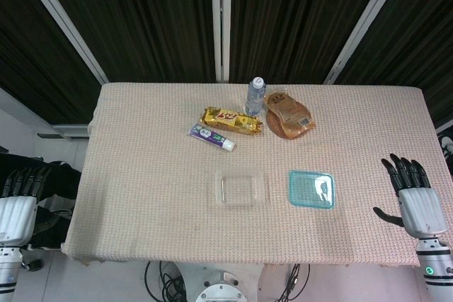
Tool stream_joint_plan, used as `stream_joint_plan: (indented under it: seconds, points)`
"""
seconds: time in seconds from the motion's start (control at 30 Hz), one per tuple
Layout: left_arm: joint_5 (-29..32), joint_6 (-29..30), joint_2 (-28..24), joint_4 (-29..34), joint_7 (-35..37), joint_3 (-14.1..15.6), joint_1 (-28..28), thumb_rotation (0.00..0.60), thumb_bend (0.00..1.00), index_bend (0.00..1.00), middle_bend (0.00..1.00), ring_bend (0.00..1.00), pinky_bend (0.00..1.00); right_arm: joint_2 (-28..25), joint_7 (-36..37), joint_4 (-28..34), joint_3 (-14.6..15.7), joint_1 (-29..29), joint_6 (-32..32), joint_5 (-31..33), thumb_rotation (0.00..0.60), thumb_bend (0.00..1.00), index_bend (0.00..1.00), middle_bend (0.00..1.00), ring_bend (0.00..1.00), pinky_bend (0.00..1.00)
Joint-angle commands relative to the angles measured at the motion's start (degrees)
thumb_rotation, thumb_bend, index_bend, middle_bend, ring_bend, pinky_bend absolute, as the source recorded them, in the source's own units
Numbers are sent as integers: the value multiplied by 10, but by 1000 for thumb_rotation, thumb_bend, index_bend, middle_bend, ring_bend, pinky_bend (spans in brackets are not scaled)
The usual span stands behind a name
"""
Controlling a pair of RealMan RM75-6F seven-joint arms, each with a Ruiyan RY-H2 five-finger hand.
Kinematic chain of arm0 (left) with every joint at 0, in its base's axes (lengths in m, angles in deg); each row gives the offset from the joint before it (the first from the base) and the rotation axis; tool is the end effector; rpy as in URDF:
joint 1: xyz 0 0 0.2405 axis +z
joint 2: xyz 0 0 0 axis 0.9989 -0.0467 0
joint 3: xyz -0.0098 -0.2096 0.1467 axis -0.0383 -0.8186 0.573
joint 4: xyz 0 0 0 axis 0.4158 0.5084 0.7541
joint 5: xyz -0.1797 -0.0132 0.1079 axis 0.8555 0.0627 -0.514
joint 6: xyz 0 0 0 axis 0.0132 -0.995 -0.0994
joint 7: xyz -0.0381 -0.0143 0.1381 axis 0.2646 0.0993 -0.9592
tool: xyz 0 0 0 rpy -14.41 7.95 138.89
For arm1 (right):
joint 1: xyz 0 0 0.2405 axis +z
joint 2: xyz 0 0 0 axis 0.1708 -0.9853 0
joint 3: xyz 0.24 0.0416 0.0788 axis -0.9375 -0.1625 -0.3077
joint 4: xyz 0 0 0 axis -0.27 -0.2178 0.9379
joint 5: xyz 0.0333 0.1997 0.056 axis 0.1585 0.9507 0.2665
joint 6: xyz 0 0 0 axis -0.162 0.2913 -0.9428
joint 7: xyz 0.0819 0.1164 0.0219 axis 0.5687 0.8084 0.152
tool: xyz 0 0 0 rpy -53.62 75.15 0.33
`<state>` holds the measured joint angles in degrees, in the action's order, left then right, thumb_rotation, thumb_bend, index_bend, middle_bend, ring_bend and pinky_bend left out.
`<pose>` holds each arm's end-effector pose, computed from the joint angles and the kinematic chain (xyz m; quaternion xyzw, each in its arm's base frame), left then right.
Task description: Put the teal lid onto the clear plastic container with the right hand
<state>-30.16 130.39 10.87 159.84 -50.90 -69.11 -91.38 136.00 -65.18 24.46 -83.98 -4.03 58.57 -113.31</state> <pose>-0.3130 0.1740 0.1528 -0.6125 -0.3414 -0.3382 0.6276 -0.3047 -0.1892 0.1597 0.6236 -0.3445 0.3745 0.5934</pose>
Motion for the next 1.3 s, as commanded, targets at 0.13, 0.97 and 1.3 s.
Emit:
stream_joint_plan:
  seconds: [0.13, 0.97, 1.3]
  points:
    - [-4, 5, 2, 1, -4, 1, 3, 600, 0, 84, 76, 11, 0, -6, 1, 9, 1, -2, 9, -6, 600, 0, 0, 42, 0, 0]
    - [-6, -5, 15, -12, 5, 7, 4, 600, 0, 84, 76, 11, 0, 92, -65, 6, -24, 165, -291, 136, 600, 0, 0, 145, 0, 0]
    - [-3, -17, 18, -20, 12, 8, 0, 600, 0, 84, 75, 11, 0, 132, -79, -23, -26, 194, -320, 182, 600, 0, 0, 180, 0, 0]
